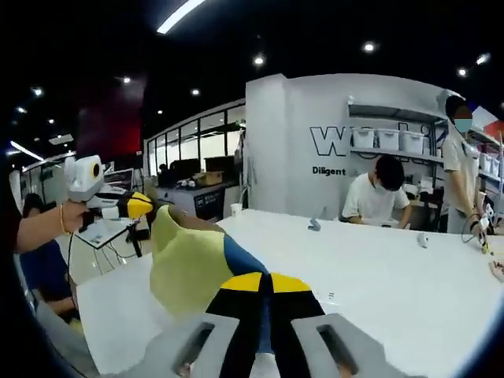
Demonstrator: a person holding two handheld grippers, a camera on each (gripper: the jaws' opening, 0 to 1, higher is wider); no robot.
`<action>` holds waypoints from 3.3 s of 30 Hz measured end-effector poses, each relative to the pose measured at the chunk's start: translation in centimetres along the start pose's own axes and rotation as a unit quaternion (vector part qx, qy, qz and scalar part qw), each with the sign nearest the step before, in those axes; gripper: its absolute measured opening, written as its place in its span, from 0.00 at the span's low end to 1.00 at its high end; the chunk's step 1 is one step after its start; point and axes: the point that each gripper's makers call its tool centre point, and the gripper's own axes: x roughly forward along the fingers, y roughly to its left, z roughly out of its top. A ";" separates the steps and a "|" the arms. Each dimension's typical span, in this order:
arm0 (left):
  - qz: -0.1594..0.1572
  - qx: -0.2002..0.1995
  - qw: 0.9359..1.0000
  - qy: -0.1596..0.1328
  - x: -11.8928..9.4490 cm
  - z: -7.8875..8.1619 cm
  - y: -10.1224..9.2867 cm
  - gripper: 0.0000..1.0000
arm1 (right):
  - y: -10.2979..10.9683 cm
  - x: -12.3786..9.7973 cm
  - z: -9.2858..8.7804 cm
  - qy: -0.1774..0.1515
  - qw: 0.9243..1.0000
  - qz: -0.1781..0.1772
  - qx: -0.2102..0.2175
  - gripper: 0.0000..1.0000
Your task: Fold the garment on the visible template until the final outline fits inside the template.
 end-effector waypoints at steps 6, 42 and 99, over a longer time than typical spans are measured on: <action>0.036 0.009 0.998 -0.042 -2.1 3.5 0.8 0.00 | -0.7 -1.4 3.6 -0.030 0.999 -0.014 -0.032 0.00; 0.120 0.041 0.991 -0.053 -10.8 3.3 1.4 0.01 | 0.7 -5.3 5.3 -0.053 0.995 0.013 -0.083 0.00; -0.072 0.119 0.970 0.197 -10.5 -16.7 -7.7 0.09 | 4.1 -4.7 -16.1 0.213 0.967 0.092 -0.102 0.04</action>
